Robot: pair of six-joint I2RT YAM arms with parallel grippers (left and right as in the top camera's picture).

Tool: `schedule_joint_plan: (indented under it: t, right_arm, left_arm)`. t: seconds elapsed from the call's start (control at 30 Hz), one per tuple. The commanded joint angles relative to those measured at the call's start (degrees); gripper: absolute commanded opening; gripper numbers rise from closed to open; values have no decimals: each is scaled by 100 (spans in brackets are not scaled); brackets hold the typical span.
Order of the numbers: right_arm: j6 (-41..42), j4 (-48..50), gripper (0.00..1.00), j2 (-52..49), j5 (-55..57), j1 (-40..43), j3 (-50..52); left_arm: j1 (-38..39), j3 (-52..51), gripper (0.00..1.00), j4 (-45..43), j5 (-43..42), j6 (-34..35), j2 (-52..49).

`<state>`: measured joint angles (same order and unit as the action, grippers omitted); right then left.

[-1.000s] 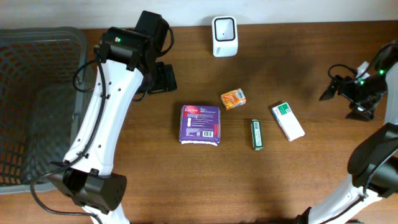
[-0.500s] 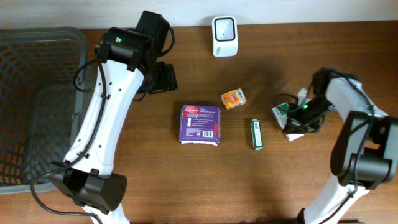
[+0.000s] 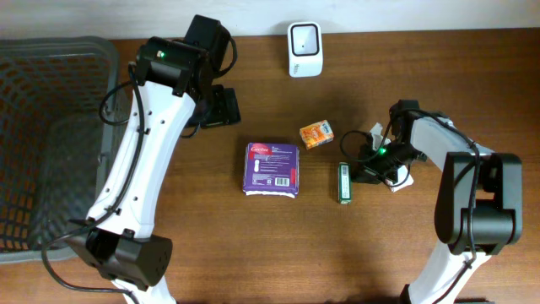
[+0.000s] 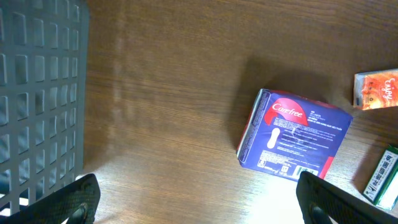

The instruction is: Scan the item barcode

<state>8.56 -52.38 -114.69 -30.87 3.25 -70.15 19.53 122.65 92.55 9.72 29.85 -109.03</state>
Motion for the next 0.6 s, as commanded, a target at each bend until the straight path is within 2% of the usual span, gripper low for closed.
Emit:
schedule_joint_plan:
  t: [0.0, 0.07, 0.13, 0.27, 0.33, 0.4, 0.5, 0.57]
  right_arm:
    - [-81, -7, 4, -17, -116, -61, 50]
    - [-140, -15, 4, -15, -527, -61, 44]
    - [-997, -404, 4, -15, -1537, -61, -31]
    - [-1001, -627, 4, -13, -1554, -286, -103]
    - [-553, -431, 4, -13, -863, -509, -101]
    - [-492, -424, 4, -11, -240, -496, -160]
    - [-533, -1296, 4, -11, 164, -125, -1054]
    - [-529, -1537, 4, -11, 909, -105, -1187]
  left_arm:
    - [22, 4, 99, 13, 63, 52, -37]
    - [22, 4, 99, 13, 63, 52, -37]
    - [22, 4, 99, 11, 66, 52, -37]
    - [22, 4, 99, -26, 66, 52, -37]
    - [22, 4, 99, -22, 66, 52, -37]
    - [22, 4, 99, 48, 66, 50, -37]
    - [22, 4, 99, 57, 63, 50, -37]
    - [22, 4, 99, 52, 66, 52, -37]
